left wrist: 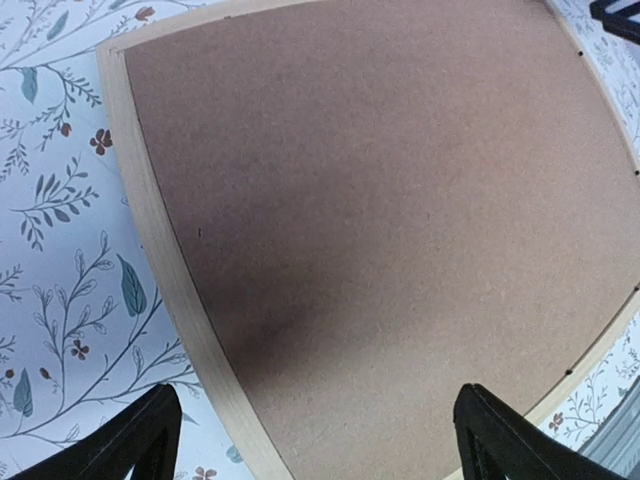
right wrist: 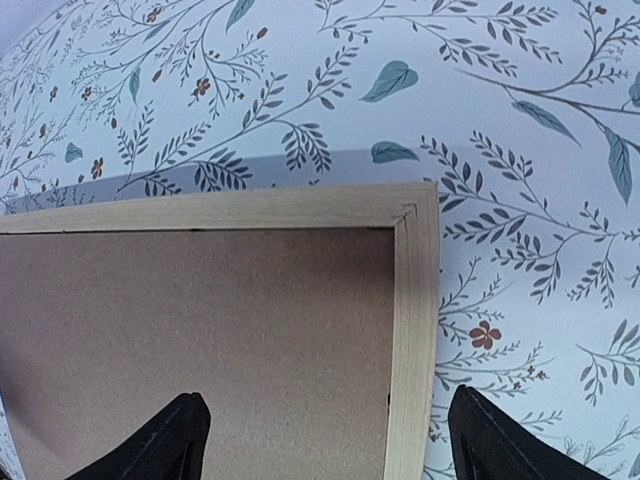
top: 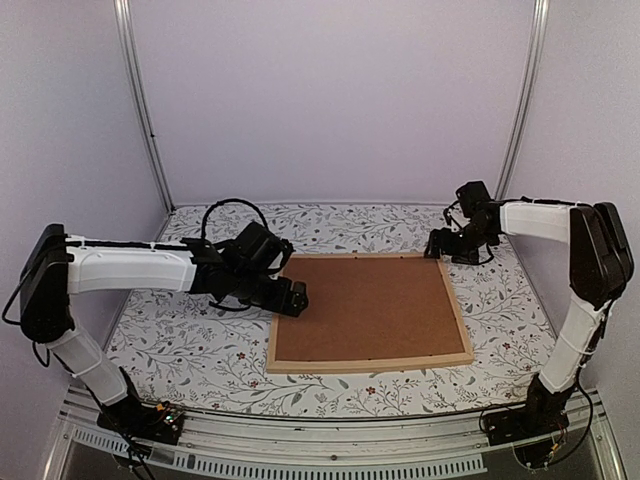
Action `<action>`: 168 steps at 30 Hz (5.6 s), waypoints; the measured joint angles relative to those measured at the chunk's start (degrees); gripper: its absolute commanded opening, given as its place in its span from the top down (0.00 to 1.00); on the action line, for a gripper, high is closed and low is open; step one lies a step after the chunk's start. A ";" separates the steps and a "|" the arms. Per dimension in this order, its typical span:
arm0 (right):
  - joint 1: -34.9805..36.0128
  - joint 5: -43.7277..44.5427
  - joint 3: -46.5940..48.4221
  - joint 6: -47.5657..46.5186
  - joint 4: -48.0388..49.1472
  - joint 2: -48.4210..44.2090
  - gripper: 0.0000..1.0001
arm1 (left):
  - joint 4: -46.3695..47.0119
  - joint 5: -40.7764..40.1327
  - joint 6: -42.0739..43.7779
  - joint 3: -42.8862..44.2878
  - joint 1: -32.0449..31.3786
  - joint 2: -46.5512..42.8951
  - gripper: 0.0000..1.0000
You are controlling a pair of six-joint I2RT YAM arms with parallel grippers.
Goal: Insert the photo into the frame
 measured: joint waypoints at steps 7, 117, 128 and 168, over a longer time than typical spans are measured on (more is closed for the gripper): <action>0.02 -3.61 -7.54 0.50 1.49 -3.63 0.14 | -0.17 -1.14 -1.62 3.85 0.31 4.24 0.03; 0.50 -2.62 -24.33 6.95 10.86 -10.88 0.15 | 38.77 25.49 -22.29 -11.32 10.82 -2.91 0.18; -2.34 -7.28 -24.28 8.00 8.87 -12.17 0.15 | 44.74 28.83 -20.17 -7.93 10.82 -2.97 0.19; -2.91 -14.69 -24.28 9.07 8.83 -12.92 0.15 | 22.93 9.01 -11.61 6.43 4.37 -2.86 0.11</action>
